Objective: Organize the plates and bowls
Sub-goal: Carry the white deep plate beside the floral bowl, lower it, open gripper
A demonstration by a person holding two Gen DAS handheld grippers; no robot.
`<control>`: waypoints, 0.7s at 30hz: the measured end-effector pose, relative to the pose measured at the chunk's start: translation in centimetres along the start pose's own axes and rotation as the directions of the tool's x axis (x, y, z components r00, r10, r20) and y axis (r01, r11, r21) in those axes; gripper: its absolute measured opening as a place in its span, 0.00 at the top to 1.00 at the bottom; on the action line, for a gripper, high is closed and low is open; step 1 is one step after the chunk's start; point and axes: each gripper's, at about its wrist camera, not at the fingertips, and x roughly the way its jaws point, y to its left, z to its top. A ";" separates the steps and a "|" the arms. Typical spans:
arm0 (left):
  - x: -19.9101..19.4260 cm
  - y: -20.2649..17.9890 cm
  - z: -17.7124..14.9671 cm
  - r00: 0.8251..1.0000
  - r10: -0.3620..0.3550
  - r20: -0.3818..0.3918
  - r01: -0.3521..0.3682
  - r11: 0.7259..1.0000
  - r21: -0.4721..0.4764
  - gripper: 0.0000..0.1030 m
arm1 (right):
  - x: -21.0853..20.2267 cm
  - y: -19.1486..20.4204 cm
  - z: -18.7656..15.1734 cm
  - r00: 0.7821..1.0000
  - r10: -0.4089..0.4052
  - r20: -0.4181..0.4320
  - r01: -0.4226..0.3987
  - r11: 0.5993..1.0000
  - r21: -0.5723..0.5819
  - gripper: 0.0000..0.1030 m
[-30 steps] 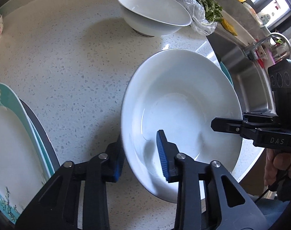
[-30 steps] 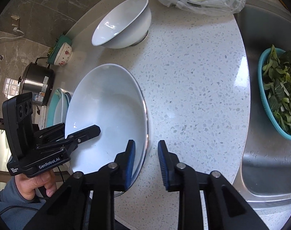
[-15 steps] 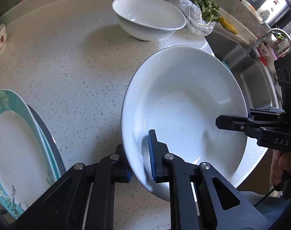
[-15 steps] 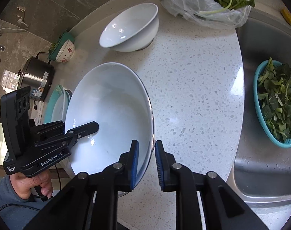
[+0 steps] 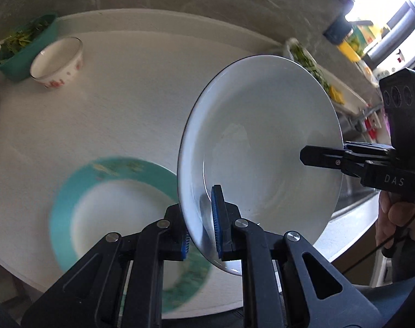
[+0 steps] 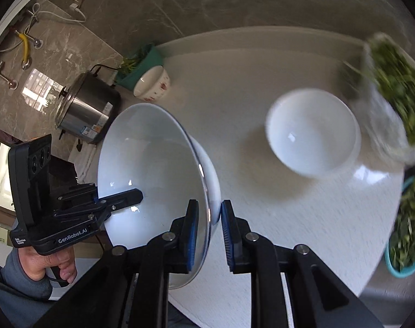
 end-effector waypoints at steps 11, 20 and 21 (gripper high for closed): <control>2.1 12.8 9.4 0.999 0.019 -0.037 -0.018 0.999 0.027 0.89 | 9.6 3.4 10.1 0.999 -0.028 -0.044 0.030 0.999 0.042 0.81; 7.7 16.5 13.8 0.993 0.018 -0.116 -0.012 0.998 0.059 0.89 | 15.8 -0.4 11.7 0.991 -0.027 -0.128 0.052 0.980 0.193 0.81; 8.3 16.7 14.0 0.992 0.012 -0.122 -0.005 0.998 0.064 0.89 | 15.8 -0.7 11.7 0.992 -0.033 -0.125 0.059 0.978 0.203 0.81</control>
